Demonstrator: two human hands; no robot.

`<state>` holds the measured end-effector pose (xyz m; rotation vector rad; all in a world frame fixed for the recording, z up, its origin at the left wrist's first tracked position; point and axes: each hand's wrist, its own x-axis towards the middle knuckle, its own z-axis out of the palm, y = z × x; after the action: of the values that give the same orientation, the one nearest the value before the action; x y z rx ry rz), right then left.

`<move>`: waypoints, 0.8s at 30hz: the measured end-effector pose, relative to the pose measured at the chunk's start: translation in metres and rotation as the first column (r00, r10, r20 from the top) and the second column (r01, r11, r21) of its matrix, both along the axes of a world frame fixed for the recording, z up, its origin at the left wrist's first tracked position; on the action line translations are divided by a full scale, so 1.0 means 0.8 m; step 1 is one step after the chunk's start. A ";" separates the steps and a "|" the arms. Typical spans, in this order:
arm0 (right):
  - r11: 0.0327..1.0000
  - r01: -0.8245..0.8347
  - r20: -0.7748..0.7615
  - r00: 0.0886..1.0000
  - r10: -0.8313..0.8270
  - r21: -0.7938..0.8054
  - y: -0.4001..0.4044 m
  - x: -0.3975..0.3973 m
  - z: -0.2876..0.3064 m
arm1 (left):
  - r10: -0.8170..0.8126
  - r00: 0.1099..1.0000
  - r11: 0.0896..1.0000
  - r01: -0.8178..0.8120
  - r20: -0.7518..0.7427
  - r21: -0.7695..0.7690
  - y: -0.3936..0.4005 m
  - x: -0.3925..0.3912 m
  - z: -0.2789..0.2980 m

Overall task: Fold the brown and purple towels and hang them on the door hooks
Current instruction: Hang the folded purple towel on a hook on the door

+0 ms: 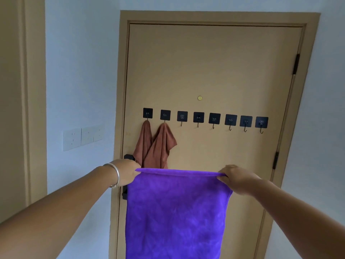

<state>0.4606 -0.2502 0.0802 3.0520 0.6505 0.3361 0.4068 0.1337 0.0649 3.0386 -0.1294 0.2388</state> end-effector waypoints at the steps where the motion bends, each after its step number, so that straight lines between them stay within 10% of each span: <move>1: 1.000 -0.006 0.003 1.000 0.006 0.005 0.004 0.017 -0.001 | 0.005 1.000 1.000 -0.005 0.000 -0.014 0.003 0.015 -0.001; 15: 0.977 -0.073 0.222 0.975 0.027 0.202 0.043 0.278 0.041 | -0.001 0.980 0.936 0.072 0.201 -0.346 0.014 0.264 0.039; 20: 0.935 -0.168 0.379 0.925 0.039 0.313 0.060 0.334 0.062 | -0.037 0.886 0.977 0.129 0.463 -0.170 0.009 0.320 0.051; 24: 0.978 -0.193 0.399 0.905 0.148 0.076 0.071 0.363 0.075 | -0.216 0.846 0.970 0.245 0.488 0.005 0.008 0.352 0.061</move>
<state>0.7512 -0.1934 0.1405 2.8930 0.8939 0.9886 0.6882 0.1404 0.1135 2.7954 -0.5093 0.9621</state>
